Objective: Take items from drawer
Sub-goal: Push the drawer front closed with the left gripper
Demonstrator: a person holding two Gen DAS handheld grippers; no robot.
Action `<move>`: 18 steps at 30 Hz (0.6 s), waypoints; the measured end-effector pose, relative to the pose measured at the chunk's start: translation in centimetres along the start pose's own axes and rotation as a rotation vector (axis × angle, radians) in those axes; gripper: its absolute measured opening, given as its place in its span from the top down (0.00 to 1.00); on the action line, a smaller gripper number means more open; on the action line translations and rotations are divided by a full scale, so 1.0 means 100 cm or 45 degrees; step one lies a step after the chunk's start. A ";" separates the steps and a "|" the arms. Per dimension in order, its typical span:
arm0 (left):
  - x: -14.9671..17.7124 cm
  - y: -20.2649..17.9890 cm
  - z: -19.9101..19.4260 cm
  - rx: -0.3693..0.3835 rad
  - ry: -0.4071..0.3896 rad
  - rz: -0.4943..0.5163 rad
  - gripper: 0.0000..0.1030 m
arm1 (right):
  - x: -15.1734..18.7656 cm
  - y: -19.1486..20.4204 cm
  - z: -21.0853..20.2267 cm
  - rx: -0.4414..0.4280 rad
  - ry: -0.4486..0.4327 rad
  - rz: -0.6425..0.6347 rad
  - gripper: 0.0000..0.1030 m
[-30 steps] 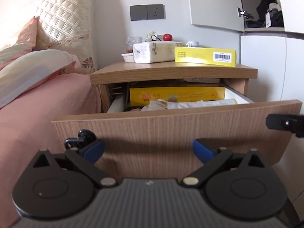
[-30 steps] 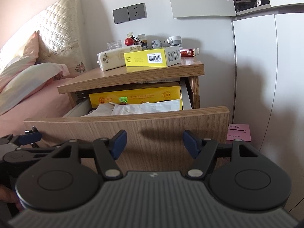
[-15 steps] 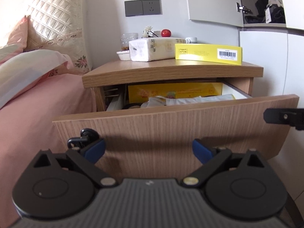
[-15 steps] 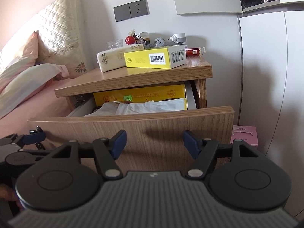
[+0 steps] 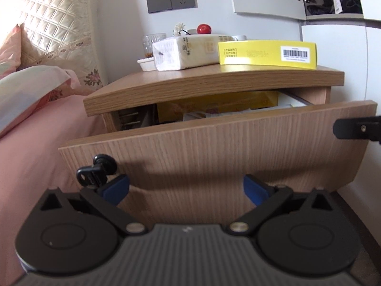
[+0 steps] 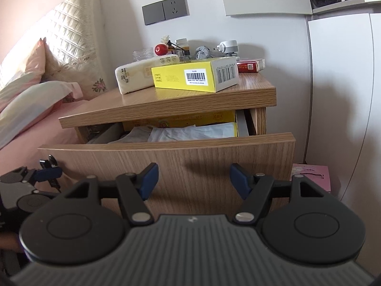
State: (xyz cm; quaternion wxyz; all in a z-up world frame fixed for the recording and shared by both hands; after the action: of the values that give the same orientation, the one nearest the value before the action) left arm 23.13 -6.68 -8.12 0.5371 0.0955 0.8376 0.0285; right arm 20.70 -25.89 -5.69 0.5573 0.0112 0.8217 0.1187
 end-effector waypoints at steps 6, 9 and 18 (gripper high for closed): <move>-0.005 0.000 0.018 0.023 -0.027 0.050 0.01 | -0.007 -0.004 0.018 -0.008 -0.016 -0.014 0.32; -0.009 0.001 0.027 0.036 -0.035 0.053 0.01 | -0.010 -0.005 0.028 -0.002 -0.034 -0.027 0.32; -0.023 0.006 0.055 0.056 -0.057 0.000 0.01 | -0.019 -0.014 0.055 -0.023 -0.076 -0.009 0.32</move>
State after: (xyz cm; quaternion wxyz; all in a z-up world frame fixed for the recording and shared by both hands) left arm 29.14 -6.80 -8.33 0.5535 0.1079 0.8258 0.0081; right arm 26.62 -26.53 -6.13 0.5820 0.0068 0.8037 0.1238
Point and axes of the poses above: each gripper's, at about its wrist camera, not at the fingertips, and z roughly the way its jaws point, y to its left, x to its underside, the point moved 10 cm from there along z, roughly the way its jaws point, and after that the axes turned 3 degrees about -y, right-handed, at the moved point
